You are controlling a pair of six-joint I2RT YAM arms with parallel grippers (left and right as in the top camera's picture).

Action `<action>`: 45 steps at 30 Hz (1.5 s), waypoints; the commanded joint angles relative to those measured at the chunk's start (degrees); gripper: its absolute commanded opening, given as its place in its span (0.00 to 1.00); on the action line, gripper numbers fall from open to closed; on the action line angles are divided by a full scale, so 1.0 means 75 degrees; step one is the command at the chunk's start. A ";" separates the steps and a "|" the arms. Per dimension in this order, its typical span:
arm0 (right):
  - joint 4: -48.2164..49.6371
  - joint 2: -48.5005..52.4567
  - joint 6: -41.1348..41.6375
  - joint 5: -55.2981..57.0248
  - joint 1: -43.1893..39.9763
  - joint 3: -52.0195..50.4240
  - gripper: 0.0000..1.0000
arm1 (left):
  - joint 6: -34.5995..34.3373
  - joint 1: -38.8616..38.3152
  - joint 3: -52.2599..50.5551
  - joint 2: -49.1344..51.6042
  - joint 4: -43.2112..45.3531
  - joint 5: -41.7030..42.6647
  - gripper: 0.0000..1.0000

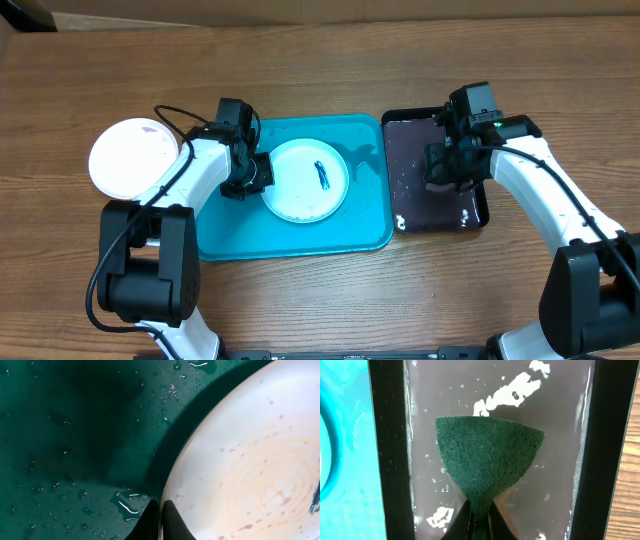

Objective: Clean dirty plates on tray and stack at the side
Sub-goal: 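Lift the green sponge with the right gripper and carry it over the light blue plate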

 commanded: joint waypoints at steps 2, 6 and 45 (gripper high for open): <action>0.0009 -0.0163 -0.0064 -0.0076 0.0044 0.0152 0.04 | -0.0370 -0.0067 -0.0251 0.0154 0.0122 0.0029 0.17; 0.0009 -0.0163 -0.0061 -0.0079 0.0044 0.0152 0.04 | -0.0370 -0.0067 -0.0283 0.0154 0.0181 0.0029 0.04; 0.0006 0.0175 0.0000 -0.3748 0.0117 0.1288 0.04 | -0.0367 -0.0064 -0.0283 0.0154 0.0321 0.0213 0.04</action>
